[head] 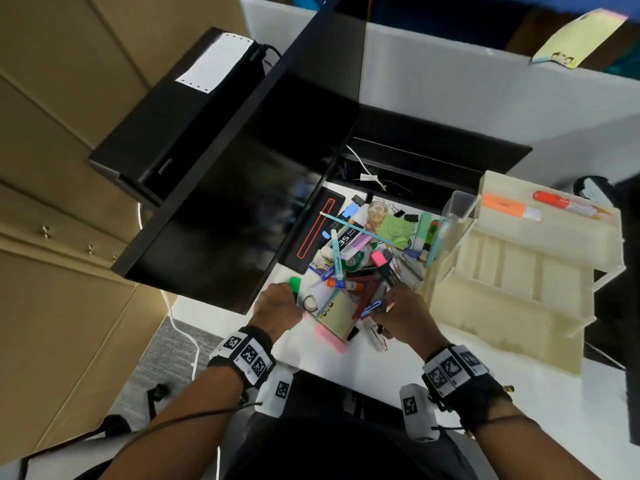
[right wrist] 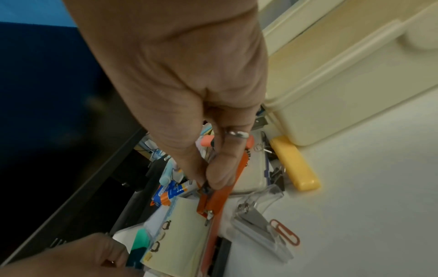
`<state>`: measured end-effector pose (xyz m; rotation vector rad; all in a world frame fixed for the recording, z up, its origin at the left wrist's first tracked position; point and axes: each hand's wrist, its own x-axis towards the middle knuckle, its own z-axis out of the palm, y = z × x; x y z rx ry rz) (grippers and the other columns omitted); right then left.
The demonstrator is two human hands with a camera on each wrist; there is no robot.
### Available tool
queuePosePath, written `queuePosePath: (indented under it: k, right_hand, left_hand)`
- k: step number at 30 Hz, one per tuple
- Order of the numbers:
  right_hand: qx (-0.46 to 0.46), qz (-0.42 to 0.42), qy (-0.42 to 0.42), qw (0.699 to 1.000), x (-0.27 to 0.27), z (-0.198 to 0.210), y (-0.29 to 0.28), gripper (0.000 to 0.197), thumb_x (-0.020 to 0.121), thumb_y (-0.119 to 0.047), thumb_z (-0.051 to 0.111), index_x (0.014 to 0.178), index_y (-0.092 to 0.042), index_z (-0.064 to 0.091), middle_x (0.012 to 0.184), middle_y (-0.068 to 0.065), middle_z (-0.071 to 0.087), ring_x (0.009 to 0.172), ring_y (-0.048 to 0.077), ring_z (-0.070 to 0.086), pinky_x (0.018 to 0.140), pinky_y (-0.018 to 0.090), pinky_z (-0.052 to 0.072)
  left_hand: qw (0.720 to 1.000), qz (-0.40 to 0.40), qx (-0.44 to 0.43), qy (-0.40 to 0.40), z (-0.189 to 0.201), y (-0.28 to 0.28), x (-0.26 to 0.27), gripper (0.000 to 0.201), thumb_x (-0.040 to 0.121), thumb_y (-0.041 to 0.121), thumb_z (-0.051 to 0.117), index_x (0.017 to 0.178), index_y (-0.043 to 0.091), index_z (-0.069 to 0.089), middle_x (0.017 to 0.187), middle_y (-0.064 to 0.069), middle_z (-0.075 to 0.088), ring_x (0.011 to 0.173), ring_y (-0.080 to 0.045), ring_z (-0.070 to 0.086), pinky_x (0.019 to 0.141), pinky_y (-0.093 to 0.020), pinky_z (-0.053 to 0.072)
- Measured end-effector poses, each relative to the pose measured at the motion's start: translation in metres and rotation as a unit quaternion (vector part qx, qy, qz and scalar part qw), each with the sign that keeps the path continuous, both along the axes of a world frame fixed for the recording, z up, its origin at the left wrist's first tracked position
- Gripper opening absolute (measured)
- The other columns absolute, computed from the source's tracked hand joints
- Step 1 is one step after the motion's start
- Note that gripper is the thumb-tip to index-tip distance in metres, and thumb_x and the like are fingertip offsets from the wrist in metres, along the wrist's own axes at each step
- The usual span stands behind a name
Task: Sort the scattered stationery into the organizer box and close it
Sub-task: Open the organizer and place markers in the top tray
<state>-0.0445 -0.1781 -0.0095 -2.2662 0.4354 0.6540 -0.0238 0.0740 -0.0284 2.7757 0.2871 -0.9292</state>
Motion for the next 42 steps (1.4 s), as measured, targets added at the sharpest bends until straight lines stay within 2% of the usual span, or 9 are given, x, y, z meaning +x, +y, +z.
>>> queuePosePath:
  k: [3, 7, 15, 20, 23, 30, 33, 37, 42]
  right_hand:
    - [0.013, -0.002, 0.023, 1.000, -0.005, 0.009, -0.011, 0.044, 0.075, -0.015, 0.086, 0.106, -0.011, 0.054, 0.081, 0.015, 0.071, 0.051, 0.024, 0.070, 0.042, 0.030, 0.053]
    - [0.038, 0.014, 0.024, 0.999, -0.011, 0.028, -0.029, 0.048, 0.077, -0.018, 0.088, 0.110, -0.016, 0.054, 0.073, 0.009, 0.073, 0.047, 0.018, 0.069, 0.045, 0.029, 0.051]
    - [0.055, 0.081, -0.072, 0.993, -0.014, 0.068, -0.075, 0.010, 0.083, -0.032, 0.081, 0.084, -0.029, 0.072, 0.070, -0.012, 0.073, 0.060, 0.006, 0.069, 0.068, 0.041, 0.060]
    - [0.080, 0.018, -0.178, 0.981, -0.013, 0.091, -0.105, 0.016, 0.092, -0.027, 0.075, 0.079, -0.036, 0.071, 0.065, -0.011, 0.065, 0.055, 0.004, 0.052, 0.056, 0.019, 0.042]
    - [0.059, -0.022, -0.238, 0.969, -0.008, 0.098, -0.128, 0.022, 0.093, -0.021, 0.074, 0.083, -0.040, 0.071, 0.072, -0.010, 0.069, 0.062, 0.006, 0.058, 0.058, 0.014, 0.043]
    - [-0.002, -0.123, -0.350, 0.929, 0.017, 0.121, -0.205, 0.010, 0.092, -0.017, 0.075, 0.095, -0.027, 0.076, 0.093, -0.007, 0.073, 0.085, 0.011, 0.067, 0.078, 0.024, 0.051]
    - [-0.065, -0.140, -0.377, 0.913, 0.034, 0.131, -0.240, 0.012, 0.091, -0.015, 0.075, 0.099, -0.023, 0.078, 0.097, -0.004, 0.070, 0.087, 0.012, 0.065, 0.080, 0.014, 0.046]
    - [-0.113, -0.152, -0.396, 0.898, 0.067, 0.132, -0.276, 0.015, 0.090, -0.011, 0.075, 0.103, -0.017, 0.080, 0.094, -0.003, 0.065, 0.094, 0.021, 0.065, 0.089, 0.031, 0.049]
    - [-0.137, -0.101, -0.354, 0.919, 0.124, 0.108, -0.286, 0.011, 0.089, -0.021, 0.075, 0.096, -0.026, 0.083, 0.094, 0.002, 0.067, 0.101, 0.022, 0.058, 0.094, 0.030, 0.043]
  left_hand:
    - [1.000, -0.004, -0.003, 0.001, 0.004, -0.002, -0.001, 0.049, 0.093, 0.043, 0.070, 0.124, 0.007, 0.060, 0.126, -0.013, 0.064, 0.117, -0.031, 0.064, 0.093, -0.034, 0.051]
    - [1.000, -0.027, -0.015, 0.005, 0.020, -0.014, -0.001, 0.039, 0.093, 0.036, 0.068, 0.115, 0.005, 0.064, 0.117, -0.014, 0.067, 0.109, -0.032, 0.067, 0.082, -0.035, 0.053]
    - [0.995, -0.070, -0.066, -0.007, 0.081, -0.047, 0.023, 0.031, 0.081, 0.031, 0.068, 0.064, 0.017, 0.045, 0.074, -0.002, 0.057, 0.078, -0.028, 0.064, 0.054, -0.028, 0.039]
    - [0.980, -0.150, -0.086, -0.097, 0.131, -0.084, 0.037, 0.029, 0.089, 0.044, 0.067, 0.075, 0.022, 0.055, 0.072, 0.008, 0.057, 0.074, -0.018, 0.060, 0.055, -0.028, 0.038]
    - [0.964, -0.188, -0.124, -0.141, 0.154, -0.106, 0.044, 0.014, 0.093, 0.042, 0.066, 0.096, 0.028, 0.070, 0.074, 0.011, 0.065, 0.063, -0.008, 0.060, 0.051, -0.023, 0.040]
    - [0.923, -0.243, -0.204, -0.217, 0.171, -0.158, 0.062, 0.030, 0.100, 0.035, 0.064, 0.130, 0.037, 0.065, 0.113, 0.012, 0.068, 0.099, -0.015, 0.066, 0.084, -0.041, 0.058]
    - [0.914, -0.262, -0.211, -0.226, 0.173, -0.179, 0.068, 0.036, 0.101, 0.033, 0.062, 0.137, 0.040, 0.059, 0.112, 0.016, 0.062, 0.102, -0.014, 0.062, 0.084, -0.038, 0.055]
    - [0.910, -0.271, -0.223, -0.220, 0.173, -0.200, 0.072, 0.036, 0.101, 0.032, 0.062, 0.137, 0.040, 0.059, 0.110, 0.019, 0.059, 0.101, -0.011, 0.058, 0.083, -0.035, 0.053]
    - [0.912, -0.275, -0.227, -0.202, 0.169, -0.208, 0.071, 0.031, 0.101, 0.032, 0.063, 0.130, 0.041, 0.060, 0.105, 0.023, 0.053, 0.093, -0.006, 0.055, 0.082, -0.031, 0.052]
